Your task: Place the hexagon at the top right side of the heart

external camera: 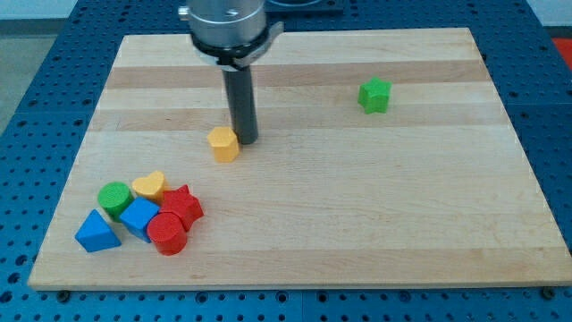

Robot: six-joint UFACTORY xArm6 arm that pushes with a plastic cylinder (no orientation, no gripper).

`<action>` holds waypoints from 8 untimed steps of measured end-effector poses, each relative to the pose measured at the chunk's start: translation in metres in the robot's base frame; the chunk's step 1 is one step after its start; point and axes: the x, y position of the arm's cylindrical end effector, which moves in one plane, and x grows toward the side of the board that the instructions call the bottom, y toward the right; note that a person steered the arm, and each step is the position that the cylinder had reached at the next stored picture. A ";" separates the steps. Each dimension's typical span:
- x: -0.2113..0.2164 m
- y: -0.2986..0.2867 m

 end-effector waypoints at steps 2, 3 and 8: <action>0.010 -0.047; 0.019 -0.059; -0.020 -0.056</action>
